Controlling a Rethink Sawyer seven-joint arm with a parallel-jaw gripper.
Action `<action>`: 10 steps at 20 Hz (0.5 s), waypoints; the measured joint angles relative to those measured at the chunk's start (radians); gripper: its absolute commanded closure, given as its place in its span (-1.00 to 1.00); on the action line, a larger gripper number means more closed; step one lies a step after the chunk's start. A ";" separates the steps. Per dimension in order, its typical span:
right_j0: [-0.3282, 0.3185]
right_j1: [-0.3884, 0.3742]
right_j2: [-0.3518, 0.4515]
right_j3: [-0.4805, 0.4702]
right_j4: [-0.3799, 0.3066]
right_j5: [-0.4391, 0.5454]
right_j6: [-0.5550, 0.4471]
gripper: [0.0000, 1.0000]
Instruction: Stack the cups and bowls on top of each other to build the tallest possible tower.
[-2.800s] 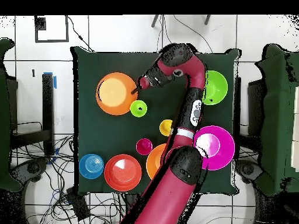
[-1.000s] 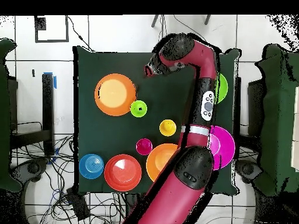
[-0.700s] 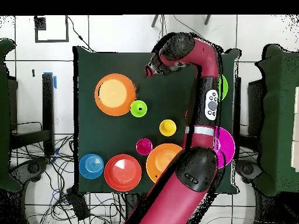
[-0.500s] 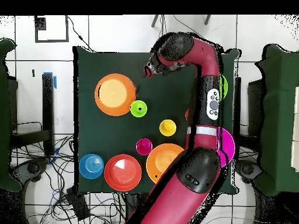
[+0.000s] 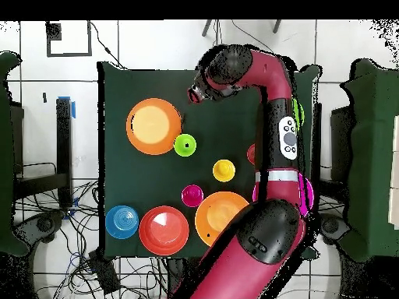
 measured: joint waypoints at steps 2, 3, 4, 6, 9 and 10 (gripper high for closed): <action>-0.001 -0.009 -0.011 0.015 0.010 -0.012 0.000 -1.00; -0.002 -0.019 -0.024 0.034 0.020 -0.025 0.000 -1.00; -0.003 -0.030 -0.037 0.052 0.029 -0.038 0.000 -1.00; -0.007 -0.045 -0.052 0.079 0.040 -0.056 0.000 -1.00; -0.019 -0.085 -0.086 0.144 0.063 -0.100 0.007 -1.00; -0.024 -0.103 -0.100 0.171 0.071 -0.117 0.012 -1.00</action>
